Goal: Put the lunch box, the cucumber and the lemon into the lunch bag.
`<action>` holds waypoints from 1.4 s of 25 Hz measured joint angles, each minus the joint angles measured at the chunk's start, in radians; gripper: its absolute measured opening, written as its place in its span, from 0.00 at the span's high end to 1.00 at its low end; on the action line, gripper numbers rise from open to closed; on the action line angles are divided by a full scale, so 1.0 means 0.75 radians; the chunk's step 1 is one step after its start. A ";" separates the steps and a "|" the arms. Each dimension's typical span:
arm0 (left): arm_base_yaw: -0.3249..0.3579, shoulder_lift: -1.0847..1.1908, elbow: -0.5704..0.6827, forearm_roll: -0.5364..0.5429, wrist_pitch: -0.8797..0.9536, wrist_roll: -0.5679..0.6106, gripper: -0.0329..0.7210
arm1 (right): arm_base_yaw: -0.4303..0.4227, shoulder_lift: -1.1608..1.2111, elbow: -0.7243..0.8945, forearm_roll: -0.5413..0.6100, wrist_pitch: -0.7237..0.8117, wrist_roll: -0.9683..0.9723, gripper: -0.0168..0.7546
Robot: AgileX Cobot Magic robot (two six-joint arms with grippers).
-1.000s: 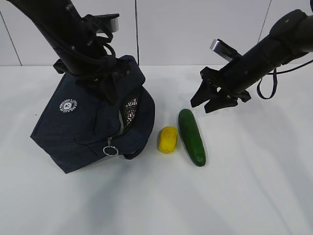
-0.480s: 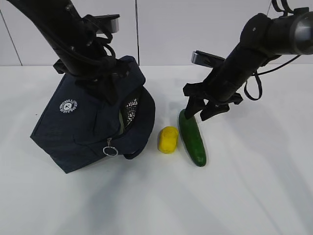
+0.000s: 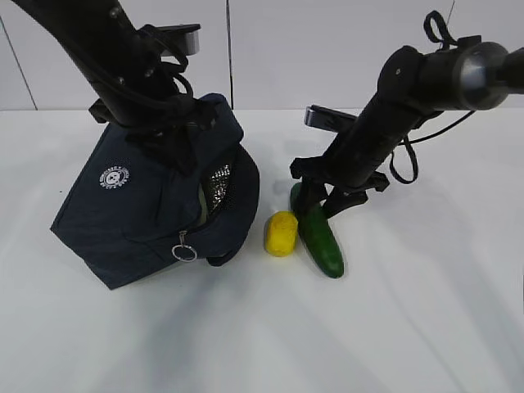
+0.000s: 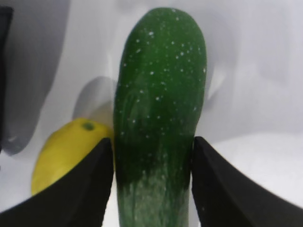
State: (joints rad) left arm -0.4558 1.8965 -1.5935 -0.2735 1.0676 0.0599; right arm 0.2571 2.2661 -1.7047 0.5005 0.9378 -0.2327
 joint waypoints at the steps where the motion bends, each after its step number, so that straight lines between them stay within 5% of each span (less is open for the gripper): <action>1: 0.000 0.000 0.000 0.000 0.002 0.000 0.93 | 0.003 0.015 -0.006 0.000 0.005 0.003 0.46; 18: 0.000 0.000 0.000 0.001 0.013 0.000 0.93 | -0.016 -0.022 -0.199 0.028 0.248 -0.016 0.54; 27: 0.000 0.006 -0.072 -0.052 0.024 0.000 0.93 | -0.039 -0.074 -0.175 0.558 0.354 -0.289 0.54; 35: 0.000 0.008 -0.095 -0.069 0.025 0.000 0.93 | -0.039 0.024 -0.126 0.873 0.351 -0.438 0.54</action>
State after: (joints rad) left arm -0.4558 1.9025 -1.6646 -0.3254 1.0863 0.0599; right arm 0.2282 2.2840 -1.7991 1.1551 1.2013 -0.5612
